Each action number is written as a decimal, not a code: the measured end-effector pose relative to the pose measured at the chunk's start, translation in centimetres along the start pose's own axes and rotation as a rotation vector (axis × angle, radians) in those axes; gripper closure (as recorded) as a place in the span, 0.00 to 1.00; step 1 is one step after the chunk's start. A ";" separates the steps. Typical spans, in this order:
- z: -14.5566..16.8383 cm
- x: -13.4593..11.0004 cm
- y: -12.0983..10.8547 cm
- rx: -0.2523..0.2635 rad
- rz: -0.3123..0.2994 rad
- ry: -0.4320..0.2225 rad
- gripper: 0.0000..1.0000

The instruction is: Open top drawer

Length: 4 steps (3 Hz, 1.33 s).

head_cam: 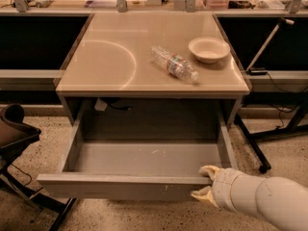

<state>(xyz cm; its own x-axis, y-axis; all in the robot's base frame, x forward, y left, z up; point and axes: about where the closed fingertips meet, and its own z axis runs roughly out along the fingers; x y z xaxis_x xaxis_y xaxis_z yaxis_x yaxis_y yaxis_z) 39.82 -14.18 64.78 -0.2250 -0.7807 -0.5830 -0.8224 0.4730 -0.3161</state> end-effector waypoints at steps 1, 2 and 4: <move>-0.1 -0.1 0.0 0.000 0.000 0.000 1.00; -0.4 0.2 0.5 0.005 0.005 -0.001 1.00; -0.8 0.3 0.9 0.008 0.010 -0.002 1.00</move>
Offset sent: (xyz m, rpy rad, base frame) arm -0.5392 -0.1089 -0.1108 0.1704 -0.1461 -0.3762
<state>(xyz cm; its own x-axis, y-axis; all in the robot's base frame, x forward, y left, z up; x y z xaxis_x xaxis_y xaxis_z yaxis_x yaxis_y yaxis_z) 38.62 -14.31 64.89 -0.2320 -0.7755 -0.5871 -0.8159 0.4838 -0.3166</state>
